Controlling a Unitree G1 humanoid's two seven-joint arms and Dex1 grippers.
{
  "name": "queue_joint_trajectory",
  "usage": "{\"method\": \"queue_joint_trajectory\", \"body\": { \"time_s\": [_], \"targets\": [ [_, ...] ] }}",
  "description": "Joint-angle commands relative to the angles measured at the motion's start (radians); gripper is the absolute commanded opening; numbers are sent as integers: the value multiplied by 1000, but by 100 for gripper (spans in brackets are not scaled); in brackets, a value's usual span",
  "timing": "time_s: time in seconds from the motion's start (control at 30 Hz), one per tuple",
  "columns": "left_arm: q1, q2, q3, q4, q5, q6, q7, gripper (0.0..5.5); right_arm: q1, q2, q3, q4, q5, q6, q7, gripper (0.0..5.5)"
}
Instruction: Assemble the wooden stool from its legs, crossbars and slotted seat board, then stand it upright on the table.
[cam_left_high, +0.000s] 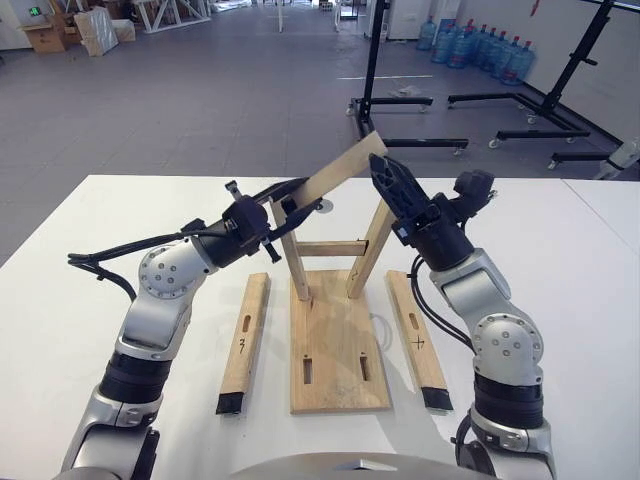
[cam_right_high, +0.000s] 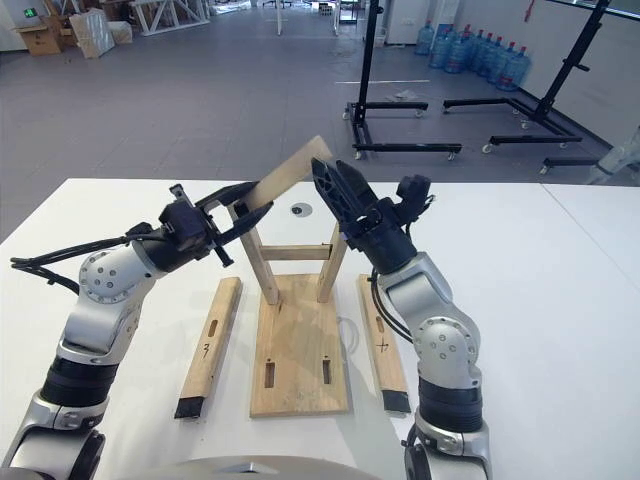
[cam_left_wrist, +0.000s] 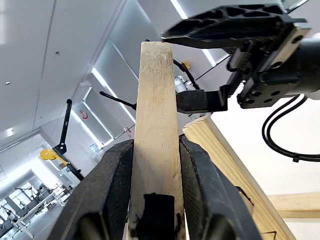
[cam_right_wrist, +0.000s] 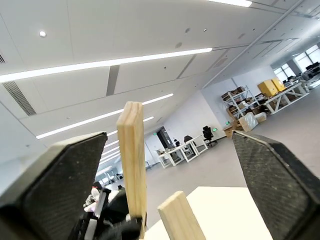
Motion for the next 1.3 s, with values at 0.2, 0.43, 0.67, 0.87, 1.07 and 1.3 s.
{"method": "queue_joint_trajectory", "body": {
  "time_s": [0.2, 0.43, 0.67, 0.87, 1.07, 1.3],
  "targets": [
    [-31, -5, -40, 24, 41, -37, -11, 128, -39, 33, 2, 9, 61, 15, -1, 343],
    [-39, -8, -42, 33, 49, -43, -7, 128, -49, 31, 12, 31, 54, 22, 9, 200],
    [-42, -6, -42, 53, 58, -56, -8, 128, -57, 36, 8, 41, 42, 10, 19, 76],
    [-46, -5, -48, 63, 63, -60, -13, 128, -58, 41, 4, 41, 31, 2, 18, 38],
    [-45, -16, -37, 69, 92, -15, 35, 187, -61, 48, -13, 42, 30, -11, 13, 38],
    [3, -13, -27, 21, 106, 16, 80, 275, -36, -53, -216, -21, 297, -2, 6, 38]
  ]
}}
